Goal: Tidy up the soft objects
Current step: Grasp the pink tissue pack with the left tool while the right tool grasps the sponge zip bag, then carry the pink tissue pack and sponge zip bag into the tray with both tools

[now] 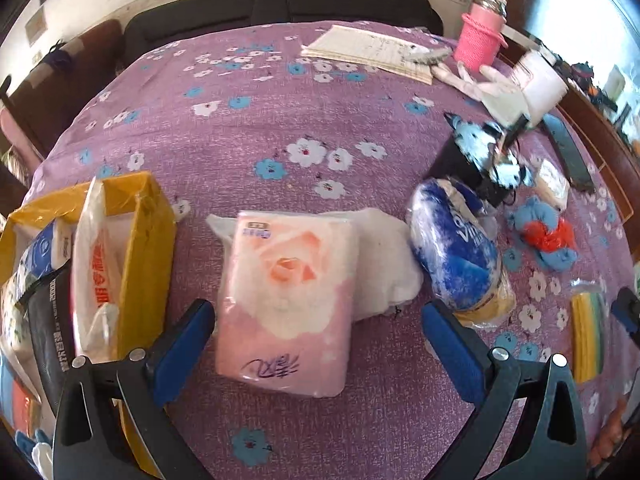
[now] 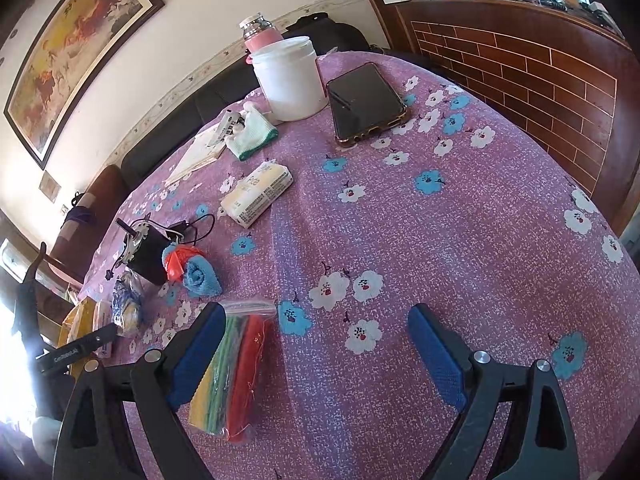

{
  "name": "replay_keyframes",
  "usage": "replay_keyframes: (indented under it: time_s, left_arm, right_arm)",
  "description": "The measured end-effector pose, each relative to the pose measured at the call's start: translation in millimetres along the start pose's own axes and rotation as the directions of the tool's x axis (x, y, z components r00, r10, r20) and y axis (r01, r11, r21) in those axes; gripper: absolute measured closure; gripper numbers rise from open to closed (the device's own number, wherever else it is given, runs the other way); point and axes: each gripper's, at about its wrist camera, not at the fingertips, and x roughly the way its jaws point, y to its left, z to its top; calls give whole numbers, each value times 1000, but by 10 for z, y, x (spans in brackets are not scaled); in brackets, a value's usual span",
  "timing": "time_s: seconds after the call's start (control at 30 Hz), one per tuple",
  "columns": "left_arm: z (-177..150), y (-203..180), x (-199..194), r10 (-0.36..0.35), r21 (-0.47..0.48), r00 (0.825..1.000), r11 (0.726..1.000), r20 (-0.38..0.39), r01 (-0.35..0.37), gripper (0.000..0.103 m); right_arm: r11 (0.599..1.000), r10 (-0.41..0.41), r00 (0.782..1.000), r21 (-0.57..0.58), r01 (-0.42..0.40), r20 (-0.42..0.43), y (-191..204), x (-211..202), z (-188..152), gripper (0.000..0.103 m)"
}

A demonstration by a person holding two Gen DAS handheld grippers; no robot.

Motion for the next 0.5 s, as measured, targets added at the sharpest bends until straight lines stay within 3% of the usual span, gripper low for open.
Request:
replay_keyframes:
  time_s: [0.03, 0.07, 0.1, 0.3, 0.4, 0.5]
  left_arm:
    - [-8, -26, -5, 12, 13, 1000, 1000, 7, -12, 7]
    - [-21, -40, -26, 31, 25, 999, 999, 19, -31, 22]
    - [-33, -55, -43, 30, 36, 999, 999, 22, -30, 51]
    - [-94, -48, -199, -49, 28, 998, 998, 35, 48, 54]
    - [-166, -39, -332, -87, 20, 995, 996, 44, 86, 54]
    - [-270, -64, -526, -127, 20, 990, 992, 66, 126, 54]
  right_arm:
    - [1000, 4, 1000, 1, -4, -1, -1, 1, 3, 8]
    - [1000, 9, 1000, 2, -9, -1, -5, -3, 3, 8]
    - [1000, 17, 1000, 5, -17, -1, -10, -4, 6, 8]
    - [998, 58, 998, 20, -58, 26, -9, -83, 20, 8]
    - [999, 32, 999, -41, -30, 39, 152, -175, -9, 8]
    - [991, 31, 999, -132, -34, -24, 415, -132, -95, 8]
